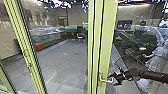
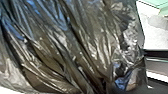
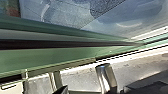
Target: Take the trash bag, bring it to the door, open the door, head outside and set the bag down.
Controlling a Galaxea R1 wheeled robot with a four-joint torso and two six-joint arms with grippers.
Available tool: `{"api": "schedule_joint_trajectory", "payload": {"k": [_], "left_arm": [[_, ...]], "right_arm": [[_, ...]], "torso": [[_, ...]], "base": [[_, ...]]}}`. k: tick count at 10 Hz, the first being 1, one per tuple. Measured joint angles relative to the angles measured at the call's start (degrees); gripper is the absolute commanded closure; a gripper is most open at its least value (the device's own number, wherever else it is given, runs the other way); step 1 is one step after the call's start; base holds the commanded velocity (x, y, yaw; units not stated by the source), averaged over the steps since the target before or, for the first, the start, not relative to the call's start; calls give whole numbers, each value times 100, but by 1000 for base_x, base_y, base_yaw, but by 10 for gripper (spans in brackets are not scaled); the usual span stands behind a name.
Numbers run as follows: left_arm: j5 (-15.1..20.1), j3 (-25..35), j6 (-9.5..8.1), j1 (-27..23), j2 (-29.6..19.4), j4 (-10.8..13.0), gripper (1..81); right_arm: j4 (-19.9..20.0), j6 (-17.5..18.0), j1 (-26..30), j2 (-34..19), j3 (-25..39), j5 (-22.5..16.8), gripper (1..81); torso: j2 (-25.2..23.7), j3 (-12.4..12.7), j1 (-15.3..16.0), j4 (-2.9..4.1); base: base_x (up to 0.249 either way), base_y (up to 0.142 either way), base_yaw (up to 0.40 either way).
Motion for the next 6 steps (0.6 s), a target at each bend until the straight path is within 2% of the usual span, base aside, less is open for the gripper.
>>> {"api": "schedule_joint_trajectory", "payload": {"k": [3,6], "left_arm": [[-5,-9,0,0,30,0,811],[-2,-11,0,0,28,0,811]], "right_arm": [[-2,269,-118,308,-518,-317,10],[0,429,-343,516,-929,-455,10]], "torso": [[2,0,2,0],[5,0,2,0]], "base": [[0,0,0],[0,0,0]]}}
